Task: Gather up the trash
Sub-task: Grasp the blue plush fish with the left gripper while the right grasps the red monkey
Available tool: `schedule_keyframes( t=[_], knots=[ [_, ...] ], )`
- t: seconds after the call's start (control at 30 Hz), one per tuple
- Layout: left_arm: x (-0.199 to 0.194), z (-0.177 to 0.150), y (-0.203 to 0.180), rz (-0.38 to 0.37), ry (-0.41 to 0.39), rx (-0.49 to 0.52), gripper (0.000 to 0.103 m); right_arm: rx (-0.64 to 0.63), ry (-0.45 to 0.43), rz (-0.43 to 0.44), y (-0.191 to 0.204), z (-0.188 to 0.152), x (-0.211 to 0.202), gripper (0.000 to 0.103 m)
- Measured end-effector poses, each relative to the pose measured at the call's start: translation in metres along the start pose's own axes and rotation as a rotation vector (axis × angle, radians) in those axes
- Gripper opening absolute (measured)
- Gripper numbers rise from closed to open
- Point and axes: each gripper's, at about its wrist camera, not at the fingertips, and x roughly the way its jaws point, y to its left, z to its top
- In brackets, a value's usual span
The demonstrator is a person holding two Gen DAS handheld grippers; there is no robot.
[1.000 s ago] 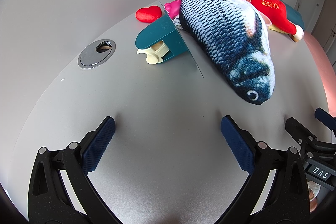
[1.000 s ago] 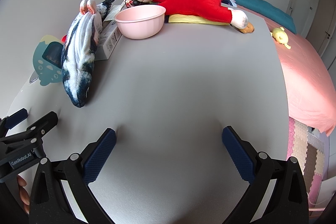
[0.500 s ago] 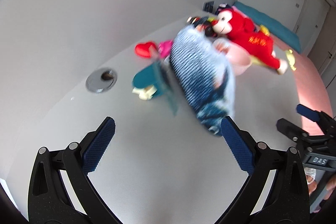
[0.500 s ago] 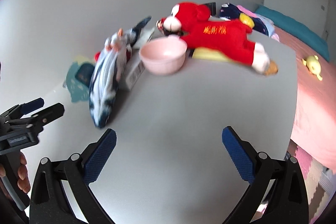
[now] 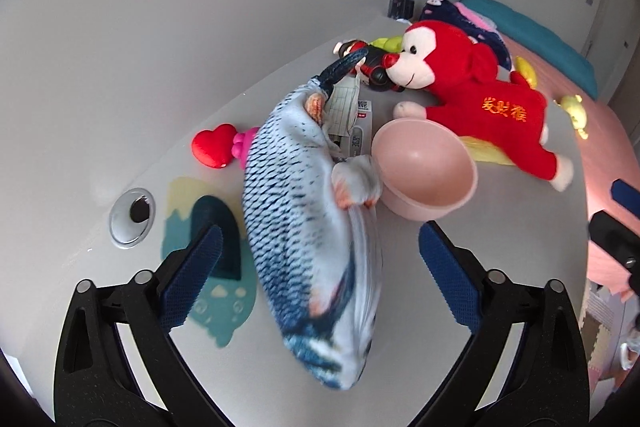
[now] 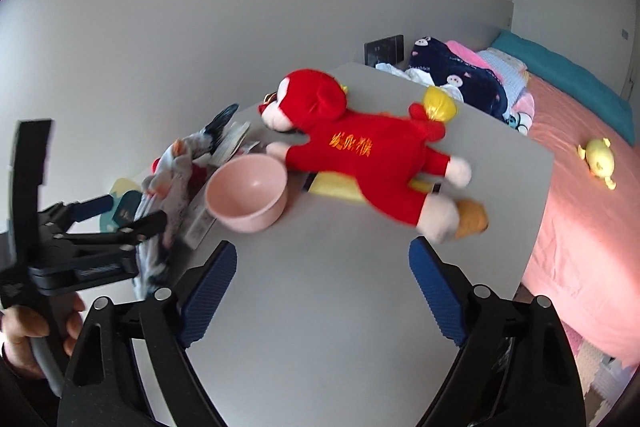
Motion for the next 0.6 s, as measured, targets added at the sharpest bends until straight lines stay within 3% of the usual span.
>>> schedule_keyframes(
  t=[0.1, 0.2, 0.37, 0.5, 0.6],
  knots=[
    [0.02, 0.007, -0.002, 0.054, 0.03, -0.02, 0.074, -0.014, 0.003, 0.012, -0.006, 0.013, 0.011, 0.079],
    [0.037, 0.01, 0.006, 0.071, 0.044, -0.082, 0.058, -0.044, 0.005, 0.021, -0.01, 0.027, 0.023, 0.078],
    [0.048, 0.012, 0.017, 0.1, 0.034, -0.138, 0.04, -0.115, 0.016, 0.022, -0.006, 0.059, 0.052, 0.078],
    [0.05, 0.012, 0.025, 0.061, -0.002, -0.17, 0.034, -0.195, 0.021, 0.043, 0.011, 0.085, 0.075, 0.078],
    [0.044, 0.013, 0.026, 0.029, -0.046, -0.165, 0.031, -0.223, 0.015, 0.002, 0.024, 0.102, 0.097, 0.078]
  ],
)
